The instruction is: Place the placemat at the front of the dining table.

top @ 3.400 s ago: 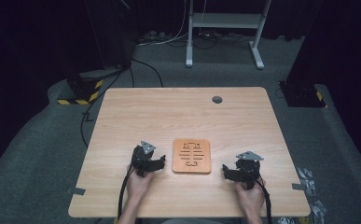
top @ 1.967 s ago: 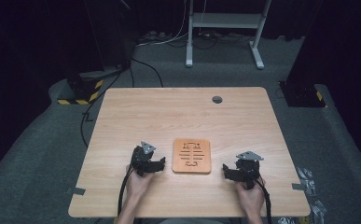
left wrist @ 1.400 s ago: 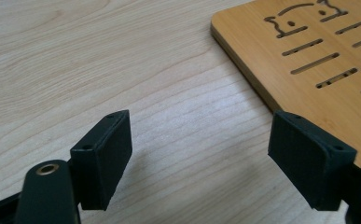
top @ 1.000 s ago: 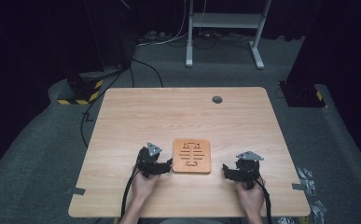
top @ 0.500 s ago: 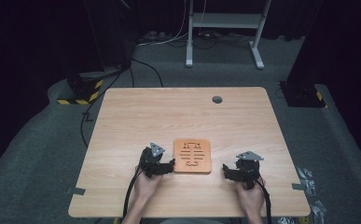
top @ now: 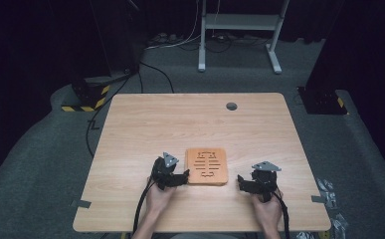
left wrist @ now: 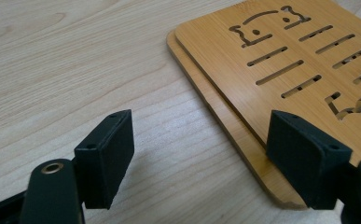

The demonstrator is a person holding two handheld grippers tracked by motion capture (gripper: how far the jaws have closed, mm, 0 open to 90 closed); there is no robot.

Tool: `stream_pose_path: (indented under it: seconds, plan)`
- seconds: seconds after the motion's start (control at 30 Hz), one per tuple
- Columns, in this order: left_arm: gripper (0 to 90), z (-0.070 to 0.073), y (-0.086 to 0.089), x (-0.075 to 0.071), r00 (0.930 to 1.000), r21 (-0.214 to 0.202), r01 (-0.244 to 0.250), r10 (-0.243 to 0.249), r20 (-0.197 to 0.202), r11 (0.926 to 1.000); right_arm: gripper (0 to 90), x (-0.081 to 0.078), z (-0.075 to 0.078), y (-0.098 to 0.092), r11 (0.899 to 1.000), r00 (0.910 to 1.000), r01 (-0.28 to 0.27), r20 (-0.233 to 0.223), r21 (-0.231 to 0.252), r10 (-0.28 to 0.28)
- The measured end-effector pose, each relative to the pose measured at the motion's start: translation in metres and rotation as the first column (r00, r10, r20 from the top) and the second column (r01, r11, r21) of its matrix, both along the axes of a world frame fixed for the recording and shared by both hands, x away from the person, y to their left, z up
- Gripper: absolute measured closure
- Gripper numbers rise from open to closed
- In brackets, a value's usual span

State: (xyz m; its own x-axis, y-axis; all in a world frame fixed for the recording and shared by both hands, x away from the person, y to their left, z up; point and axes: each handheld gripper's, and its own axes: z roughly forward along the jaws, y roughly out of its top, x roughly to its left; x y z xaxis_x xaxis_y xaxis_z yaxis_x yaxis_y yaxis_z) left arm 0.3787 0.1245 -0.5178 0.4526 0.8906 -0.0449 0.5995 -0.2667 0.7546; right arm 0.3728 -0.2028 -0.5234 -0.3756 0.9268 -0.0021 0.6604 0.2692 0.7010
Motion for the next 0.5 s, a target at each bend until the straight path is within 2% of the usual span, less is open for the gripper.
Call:
stream_pose_path:
  seconds: [0.5]
  plan:
    - [24.0,-0.001,-0.011,0.001,0.9996,-0.003,0.027,-0.027,0.003,0.9996,13.1,0.001,0.0,0.0,1.0,1.0,0.004,0.006,-0.001,-0.004]
